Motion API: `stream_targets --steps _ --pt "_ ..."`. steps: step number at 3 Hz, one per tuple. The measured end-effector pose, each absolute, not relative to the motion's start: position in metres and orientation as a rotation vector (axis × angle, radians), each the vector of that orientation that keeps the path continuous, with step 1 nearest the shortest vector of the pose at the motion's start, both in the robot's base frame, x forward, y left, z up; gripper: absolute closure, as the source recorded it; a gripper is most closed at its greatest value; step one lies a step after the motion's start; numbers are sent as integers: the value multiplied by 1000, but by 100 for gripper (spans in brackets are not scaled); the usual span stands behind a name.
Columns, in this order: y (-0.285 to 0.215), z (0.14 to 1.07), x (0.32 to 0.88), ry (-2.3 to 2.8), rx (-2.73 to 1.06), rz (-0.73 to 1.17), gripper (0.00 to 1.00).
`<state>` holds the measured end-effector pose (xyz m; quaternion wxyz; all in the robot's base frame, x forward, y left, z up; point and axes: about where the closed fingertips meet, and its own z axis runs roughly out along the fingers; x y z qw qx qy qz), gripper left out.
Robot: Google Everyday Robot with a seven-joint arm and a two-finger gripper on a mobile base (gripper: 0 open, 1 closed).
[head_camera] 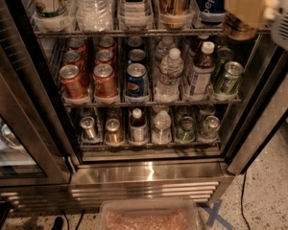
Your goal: Pick orange can from top shelf of fridge
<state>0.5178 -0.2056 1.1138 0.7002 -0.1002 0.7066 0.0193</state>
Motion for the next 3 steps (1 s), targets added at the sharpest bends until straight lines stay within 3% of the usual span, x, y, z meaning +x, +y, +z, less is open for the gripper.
stream_targets --steps 2,3 --pt "-239 1133 551 1633 -391 158 100" --pt "-205 1152 560 1628 -543 279 100"
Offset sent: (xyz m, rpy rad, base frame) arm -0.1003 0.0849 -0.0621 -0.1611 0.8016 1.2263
